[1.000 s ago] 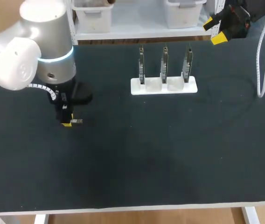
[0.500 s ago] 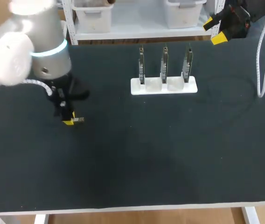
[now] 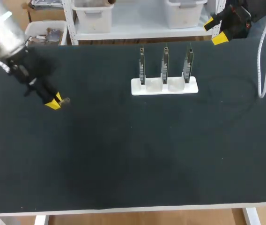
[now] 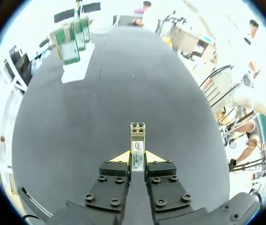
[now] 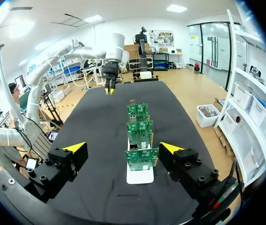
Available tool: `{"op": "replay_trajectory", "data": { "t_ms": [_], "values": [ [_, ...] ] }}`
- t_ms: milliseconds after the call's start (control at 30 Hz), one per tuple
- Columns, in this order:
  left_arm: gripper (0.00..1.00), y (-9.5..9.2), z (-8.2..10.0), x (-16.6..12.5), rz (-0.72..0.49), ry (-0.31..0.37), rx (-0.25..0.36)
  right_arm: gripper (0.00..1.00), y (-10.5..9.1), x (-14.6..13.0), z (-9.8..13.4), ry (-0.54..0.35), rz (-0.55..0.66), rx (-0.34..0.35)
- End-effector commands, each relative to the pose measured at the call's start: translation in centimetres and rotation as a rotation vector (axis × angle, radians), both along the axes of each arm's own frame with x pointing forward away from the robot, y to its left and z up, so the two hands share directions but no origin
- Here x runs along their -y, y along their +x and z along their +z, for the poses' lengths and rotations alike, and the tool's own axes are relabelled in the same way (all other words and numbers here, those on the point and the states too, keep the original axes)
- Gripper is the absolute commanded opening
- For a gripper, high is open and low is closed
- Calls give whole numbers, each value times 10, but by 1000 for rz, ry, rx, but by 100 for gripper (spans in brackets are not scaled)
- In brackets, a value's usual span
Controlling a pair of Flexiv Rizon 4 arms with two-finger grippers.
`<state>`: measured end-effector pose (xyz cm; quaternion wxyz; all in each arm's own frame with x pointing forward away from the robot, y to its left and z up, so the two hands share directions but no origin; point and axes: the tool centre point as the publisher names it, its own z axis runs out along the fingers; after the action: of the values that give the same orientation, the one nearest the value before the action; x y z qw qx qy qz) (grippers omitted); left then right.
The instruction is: Pick up the optical module with the left hand, and insert it into the network port with the right hand.
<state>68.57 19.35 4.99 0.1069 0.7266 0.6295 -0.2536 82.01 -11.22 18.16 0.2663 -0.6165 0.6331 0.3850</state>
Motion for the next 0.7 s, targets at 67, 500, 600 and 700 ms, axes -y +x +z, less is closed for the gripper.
{"op": "replay_trajectory", "data": {
  "t_ms": [67, 500, 600, 700],
  "values": [
    [0, -1, 2, -2, -21, -306, -50, 100, 8, 0, 1, 36, 315, -224],
    [0, -2, 1, 3, 6, -191, -72, 100, 8, 0, 1, 36, 315, -224],
    [0, -2, 1, 3, 6, -191, -72, 100, 8, 0, 1, 36, 315, -224],
    [0, -4, 0, 3, 7, -192, -71, 100, 8, 0, 1, 36, 315, -224]
  ]
}}
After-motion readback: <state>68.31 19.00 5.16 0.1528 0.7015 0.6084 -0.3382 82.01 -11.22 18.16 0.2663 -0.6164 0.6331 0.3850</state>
